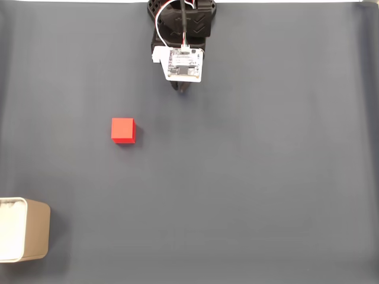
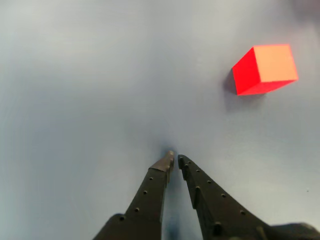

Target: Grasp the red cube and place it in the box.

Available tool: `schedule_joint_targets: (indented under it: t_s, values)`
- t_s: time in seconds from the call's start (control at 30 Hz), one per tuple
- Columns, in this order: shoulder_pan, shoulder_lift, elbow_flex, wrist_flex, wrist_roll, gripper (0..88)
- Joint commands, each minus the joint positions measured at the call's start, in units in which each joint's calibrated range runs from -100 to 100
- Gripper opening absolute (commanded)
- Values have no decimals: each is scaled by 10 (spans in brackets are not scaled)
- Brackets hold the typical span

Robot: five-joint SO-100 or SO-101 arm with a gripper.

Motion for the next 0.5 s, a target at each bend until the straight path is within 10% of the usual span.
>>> schedule_joint_targets:
  t_s: [0.0, 0.47]
  values:
    - [2, 6, 4, -49, 1, 0]
    - [-4, 113, -136, -116, 3, 0]
